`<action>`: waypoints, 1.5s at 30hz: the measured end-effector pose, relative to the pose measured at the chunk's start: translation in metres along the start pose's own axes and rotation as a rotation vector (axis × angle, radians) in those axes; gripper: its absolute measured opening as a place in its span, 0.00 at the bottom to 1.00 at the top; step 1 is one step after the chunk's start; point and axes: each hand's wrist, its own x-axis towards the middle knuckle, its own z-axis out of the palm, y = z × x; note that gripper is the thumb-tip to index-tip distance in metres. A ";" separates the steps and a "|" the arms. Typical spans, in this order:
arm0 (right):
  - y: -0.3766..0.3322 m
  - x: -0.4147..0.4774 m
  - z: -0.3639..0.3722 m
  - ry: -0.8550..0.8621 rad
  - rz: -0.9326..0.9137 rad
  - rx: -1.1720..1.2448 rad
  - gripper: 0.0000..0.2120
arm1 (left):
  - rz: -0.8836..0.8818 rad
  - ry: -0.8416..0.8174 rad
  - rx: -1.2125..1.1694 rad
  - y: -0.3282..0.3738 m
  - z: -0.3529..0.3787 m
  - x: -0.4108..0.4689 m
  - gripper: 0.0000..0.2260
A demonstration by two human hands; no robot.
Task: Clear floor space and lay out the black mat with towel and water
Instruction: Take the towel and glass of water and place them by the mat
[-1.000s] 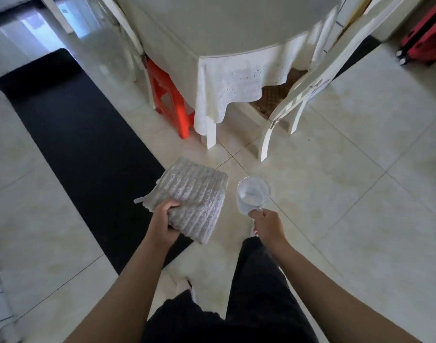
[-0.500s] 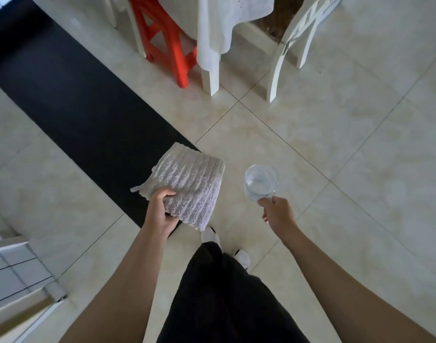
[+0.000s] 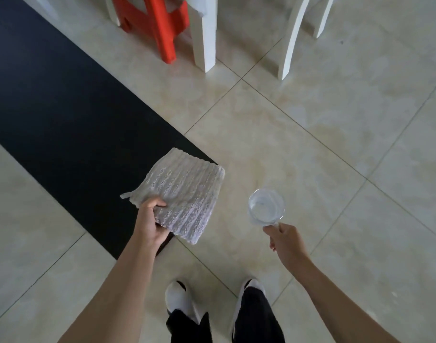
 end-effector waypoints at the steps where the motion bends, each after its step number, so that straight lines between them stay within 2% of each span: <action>1: 0.013 0.015 0.009 -0.004 -0.005 -0.015 0.13 | 0.015 0.006 0.031 -0.004 -0.007 0.020 0.23; 5: 0.066 0.088 0.055 -0.002 -0.051 -0.088 0.14 | 0.024 0.038 0.146 -0.028 -0.040 0.111 0.32; 8: 0.093 0.140 0.090 -0.006 -0.066 -0.120 0.13 | 0.044 0.012 0.236 -0.045 -0.055 0.166 0.26; 14: 0.120 0.226 0.135 0.004 -0.156 -0.138 0.14 | 0.102 -0.025 0.177 -0.072 -0.064 0.262 0.20; 20: 0.126 0.287 0.152 0.019 -0.217 -0.092 0.13 | 0.131 -0.136 0.096 -0.099 -0.069 0.334 0.24; 25: 0.131 0.311 0.153 0.029 -0.222 -0.051 0.14 | 0.106 -0.105 0.131 -0.110 -0.081 0.367 0.21; 27: 0.131 0.315 0.154 0.026 -0.220 -0.052 0.14 | 0.105 -0.004 0.242 -0.102 -0.085 0.376 0.19; 29: 0.132 0.317 0.156 0.020 -0.226 -0.058 0.14 | 0.173 0.112 0.353 -0.092 -0.089 0.385 0.23; 34: 0.130 0.324 0.160 0.031 -0.234 -0.038 0.14 | 0.529 0.331 0.606 -0.100 -0.084 0.387 0.35; 37: 0.131 0.328 0.160 0.056 -0.245 -0.067 0.14 | 0.755 0.477 0.981 -0.109 -0.080 0.382 0.44; 39: 0.131 0.328 0.159 0.092 -0.271 -0.141 0.11 | 0.939 0.418 1.268 -0.110 -0.078 0.380 0.47; 41: 0.131 0.322 0.156 0.155 -0.303 -0.301 0.13 | 1.082 0.319 1.537 -0.113 -0.074 0.378 0.41; 43: 0.131 0.314 0.149 0.227 -0.342 -0.424 0.23 | 1.047 0.196 1.722 -0.117 -0.067 0.377 0.32; 45: 0.128 0.297 0.144 0.324 -0.424 -0.411 0.30 | 0.892 0.072 1.806 -0.121 -0.065 0.374 0.28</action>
